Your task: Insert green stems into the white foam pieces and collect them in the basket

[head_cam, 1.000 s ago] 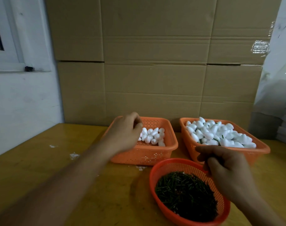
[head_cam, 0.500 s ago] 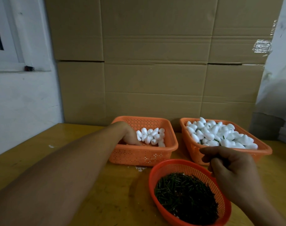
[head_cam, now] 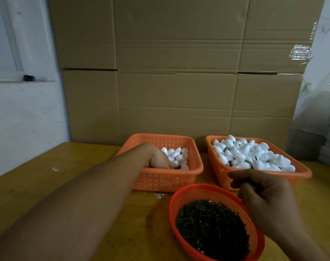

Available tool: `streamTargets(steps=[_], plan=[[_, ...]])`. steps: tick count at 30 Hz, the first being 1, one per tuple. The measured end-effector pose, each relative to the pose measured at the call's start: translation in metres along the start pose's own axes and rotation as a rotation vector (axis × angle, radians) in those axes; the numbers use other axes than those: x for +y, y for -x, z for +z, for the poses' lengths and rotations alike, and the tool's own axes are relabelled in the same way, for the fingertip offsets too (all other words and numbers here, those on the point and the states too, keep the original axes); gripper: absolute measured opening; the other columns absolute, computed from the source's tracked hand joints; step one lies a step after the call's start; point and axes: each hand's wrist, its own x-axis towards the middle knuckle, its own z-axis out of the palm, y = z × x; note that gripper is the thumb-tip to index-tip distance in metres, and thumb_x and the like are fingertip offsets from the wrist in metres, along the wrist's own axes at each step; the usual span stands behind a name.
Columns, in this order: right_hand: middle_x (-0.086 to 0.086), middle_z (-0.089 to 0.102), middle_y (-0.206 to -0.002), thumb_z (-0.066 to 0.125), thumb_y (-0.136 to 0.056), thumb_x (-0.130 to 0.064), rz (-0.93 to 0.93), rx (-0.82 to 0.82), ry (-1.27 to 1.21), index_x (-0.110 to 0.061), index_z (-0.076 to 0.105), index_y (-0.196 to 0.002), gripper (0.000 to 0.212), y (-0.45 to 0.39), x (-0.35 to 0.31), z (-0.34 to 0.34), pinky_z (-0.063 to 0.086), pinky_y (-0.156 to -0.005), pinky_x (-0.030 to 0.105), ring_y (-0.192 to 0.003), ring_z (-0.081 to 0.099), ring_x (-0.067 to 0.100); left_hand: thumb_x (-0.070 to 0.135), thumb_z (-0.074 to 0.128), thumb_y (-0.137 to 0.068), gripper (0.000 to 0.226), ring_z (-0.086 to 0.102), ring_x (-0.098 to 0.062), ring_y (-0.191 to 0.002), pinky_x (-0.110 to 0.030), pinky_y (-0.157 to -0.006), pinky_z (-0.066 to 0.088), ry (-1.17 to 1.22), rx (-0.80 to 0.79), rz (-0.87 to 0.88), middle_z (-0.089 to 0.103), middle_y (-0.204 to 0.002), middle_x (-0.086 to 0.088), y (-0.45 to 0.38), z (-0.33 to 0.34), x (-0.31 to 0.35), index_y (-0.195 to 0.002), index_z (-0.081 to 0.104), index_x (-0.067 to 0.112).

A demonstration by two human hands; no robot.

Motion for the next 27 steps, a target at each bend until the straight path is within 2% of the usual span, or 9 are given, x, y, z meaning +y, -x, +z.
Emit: streamTargets(steps=[3,6,11,18,19,21,23,25,27], plan=[[-0.026,0.071,-0.078,0.058,-0.088,0.007,-0.013,-0.004,0.007,-0.042,0.07,-0.083,0.051,0.001,-0.001,0.0,0.056,-0.051,0.037,-0.06,0.067,0.013,0.042,0.068,-0.092,0.083,-0.026,-0.027,-0.149,-0.05,-0.119,0.007,-0.112,0.027,0.042,-0.035,-0.16,0.005,-0.007,0.002,0.002,-0.158,0.019,0.028],[-0.028,0.071,-0.08,0.057,-0.088,0.007,-0.027,-0.01,0.011,-0.042,0.07,-0.082,0.051,0.001,0.0,0.0,0.056,-0.049,0.035,-0.06,0.067,0.013,0.042,0.067,-0.092,0.08,-0.033,-0.027,-0.145,-0.052,-0.119,-0.002,-0.167,0.024,0.058,-0.042,-0.154,0.01,-0.015,0.001,0.0,-0.157,0.023,0.027],[-0.028,0.071,-0.081,0.058,-0.087,0.008,-0.047,-0.023,0.006,-0.041,0.071,-0.083,0.051,0.0,0.001,0.001,0.055,-0.052,0.024,-0.064,0.068,0.008,0.027,0.072,-0.089,0.079,0.02,-0.035,-0.15,-0.047,-0.111,0.035,0.046,0.026,0.039,-0.001,-0.168,-0.009,-0.014,0.001,0.001,-0.155,0.03,0.02],[-0.027,0.071,-0.079,0.059,-0.087,0.008,-0.039,-0.019,0.015,-0.043,0.07,-0.081,0.052,0.001,0.001,0.001,0.059,-0.052,0.041,-0.061,0.068,0.013,0.016,0.075,-0.086,0.081,0.025,-0.032,-0.15,-0.045,-0.111,0.042,0.329,0.061,0.11,0.012,-0.167,-0.011,-0.007,0.005,-0.002,-0.154,0.032,0.015],[-0.026,0.071,-0.078,0.059,-0.087,0.008,-0.038,-0.019,0.015,-0.043,0.07,-0.08,0.053,0.002,0.001,0.001,0.058,-0.051,0.041,-0.06,0.068,0.014,0.014,0.075,-0.086,0.081,0.038,-0.025,-0.144,-0.039,-0.102,0.051,0.371,0.063,0.129,0.008,-0.168,-0.01,-0.006,0.005,-0.003,-0.155,0.031,0.014],[-0.026,0.071,-0.078,0.059,-0.087,0.009,-0.038,-0.021,0.012,-0.043,0.07,-0.08,0.053,0.002,0.001,0.002,0.056,-0.047,0.039,-0.056,0.067,0.016,0.009,0.073,-0.085,0.081,0.068,-0.008,-0.105,-0.026,-0.073,0.059,0.468,0.047,0.153,0.016,-0.166,-0.014,-0.005,0.003,-0.004,-0.154,0.031,0.011],[-0.026,0.071,-0.079,0.058,-0.087,0.009,-0.038,-0.026,0.008,-0.043,0.07,-0.081,0.053,0.002,0.0,0.003,0.053,-0.045,0.035,-0.055,0.066,0.017,0.008,0.074,-0.08,0.071,0.073,-0.01,-0.08,-0.026,-0.067,0.06,0.529,0.014,0.153,0.045,-0.152,-0.016,-0.005,0.001,-0.004,-0.146,0.047,0.009],[-0.027,0.071,-0.079,0.058,-0.087,0.008,-0.035,-0.028,0.008,-0.043,0.07,-0.081,0.053,0.002,0.0,0.003,0.053,-0.044,0.034,-0.053,0.066,0.018,0.007,0.074,-0.079,0.044,0.074,-0.015,-0.08,-0.03,-0.073,0.06,0.58,0.005,0.143,0.069,-0.124,-0.018,-0.005,-0.003,-0.005,-0.123,0.068,0.006],[-0.027,0.071,-0.079,0.058,-0.087,0.007,-0.034,-0.029,0.015,-0.044,0.071,-0.081,0.053,0.002,0.0,0.003,0.053,-0.043,0.037,-0.051,0.065,0.02,0.005,0.072,-0.083,0.025,0.072,-0.018,-0.084,-0.032,-0.077,0.059,0.637,0.0,0.141,0.074,-0.106,-0.014,-0.004,-0.004,-0.006,-0.108,0.075,0.005]])
